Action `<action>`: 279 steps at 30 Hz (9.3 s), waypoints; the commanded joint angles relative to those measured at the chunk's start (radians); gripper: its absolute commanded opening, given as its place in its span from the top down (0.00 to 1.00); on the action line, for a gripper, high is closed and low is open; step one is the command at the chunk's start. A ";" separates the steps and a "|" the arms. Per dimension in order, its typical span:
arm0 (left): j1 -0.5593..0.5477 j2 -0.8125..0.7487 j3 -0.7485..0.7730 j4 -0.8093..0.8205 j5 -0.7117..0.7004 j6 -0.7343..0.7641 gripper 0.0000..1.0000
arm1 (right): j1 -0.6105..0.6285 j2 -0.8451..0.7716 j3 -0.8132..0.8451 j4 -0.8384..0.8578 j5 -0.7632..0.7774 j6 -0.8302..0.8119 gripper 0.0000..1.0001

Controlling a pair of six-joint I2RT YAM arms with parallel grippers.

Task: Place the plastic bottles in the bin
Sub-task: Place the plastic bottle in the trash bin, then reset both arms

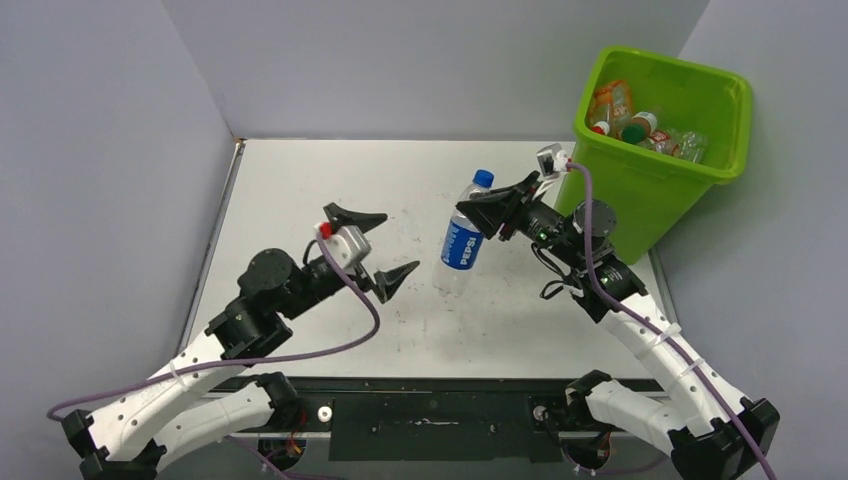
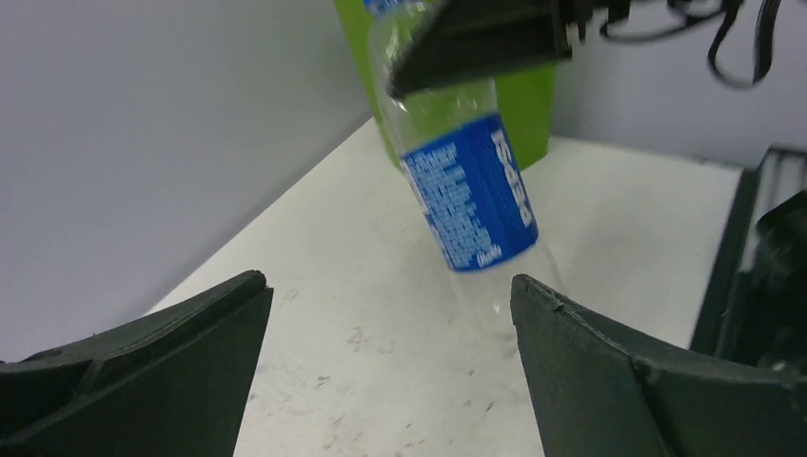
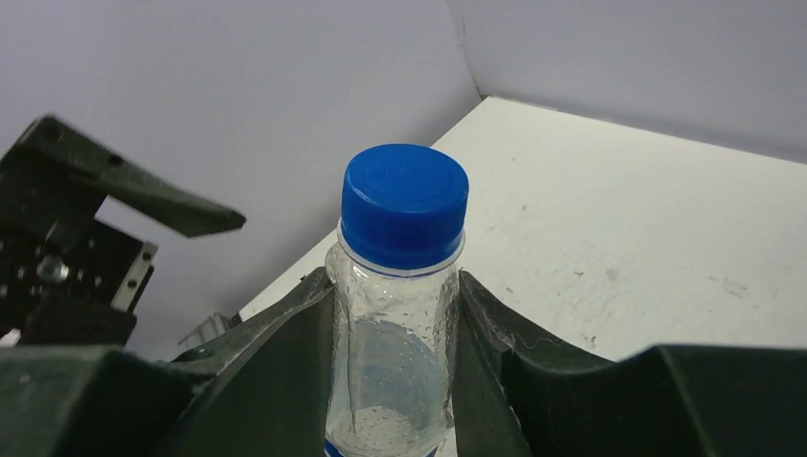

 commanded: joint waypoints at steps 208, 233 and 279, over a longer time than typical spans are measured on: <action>0.113 -0.113 -0.225 0.243 -0.262 -0.518 0.04 | -0.407 0.665 0.991 -0.077 1.042 -0.219 0.10; 0.077 -0.103 -0.211 0.204 -0.394 -0.444 0.04 | 0.022 0.272 0.573 -0.034 0.876 -0.239 0.00; 0.694 0.269 -0.558 0.643 -0.552 -0.371 0.04 | 0.245 0.155 -0.292 -0.088 0.950 -0.110 0.10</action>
